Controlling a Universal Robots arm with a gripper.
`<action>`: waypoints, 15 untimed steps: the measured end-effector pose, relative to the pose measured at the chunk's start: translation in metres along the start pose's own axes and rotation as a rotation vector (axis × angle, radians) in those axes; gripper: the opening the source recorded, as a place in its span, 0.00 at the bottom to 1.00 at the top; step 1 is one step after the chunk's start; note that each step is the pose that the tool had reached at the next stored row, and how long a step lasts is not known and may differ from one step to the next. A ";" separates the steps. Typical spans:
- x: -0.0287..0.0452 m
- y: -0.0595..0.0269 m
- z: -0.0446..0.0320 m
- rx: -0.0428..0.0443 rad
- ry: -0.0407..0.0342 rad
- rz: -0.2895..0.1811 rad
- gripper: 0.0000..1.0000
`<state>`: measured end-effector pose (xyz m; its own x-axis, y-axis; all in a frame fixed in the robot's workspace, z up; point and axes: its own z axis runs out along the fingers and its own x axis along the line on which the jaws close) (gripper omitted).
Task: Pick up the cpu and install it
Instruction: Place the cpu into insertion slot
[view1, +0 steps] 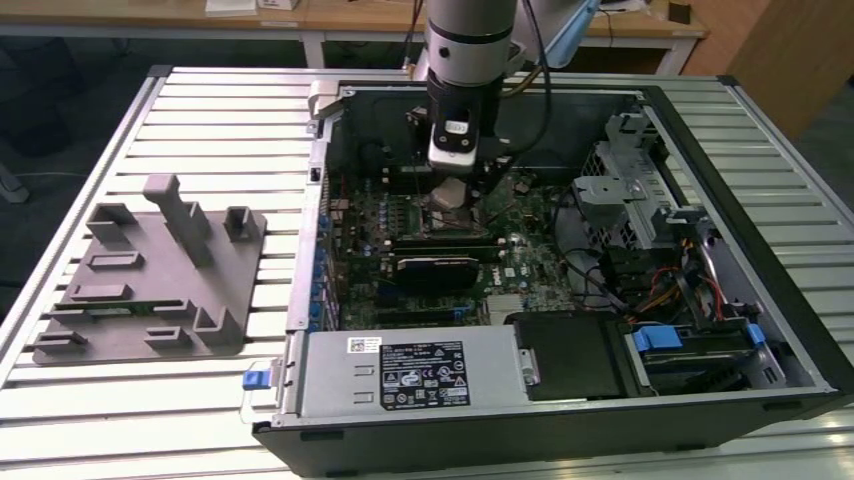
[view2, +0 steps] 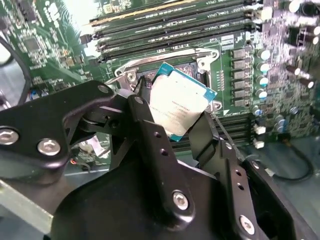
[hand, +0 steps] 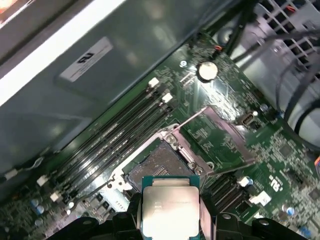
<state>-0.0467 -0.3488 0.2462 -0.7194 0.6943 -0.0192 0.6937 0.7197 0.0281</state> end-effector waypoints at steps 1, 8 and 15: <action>0.0000 0.0000 0.0000 0.0003 -0.0005 0.017 0.54; 0.0000 0.0000 0.0007 0.0027 -0.0038 0.136 0.54; 0.0000 0.0000 0.0012 0.0048 -0.0071 0.253 0.54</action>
<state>-0.0467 -0.3488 0.2449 -0.5224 0.8525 -0.0192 0.8520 0.5227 0.0281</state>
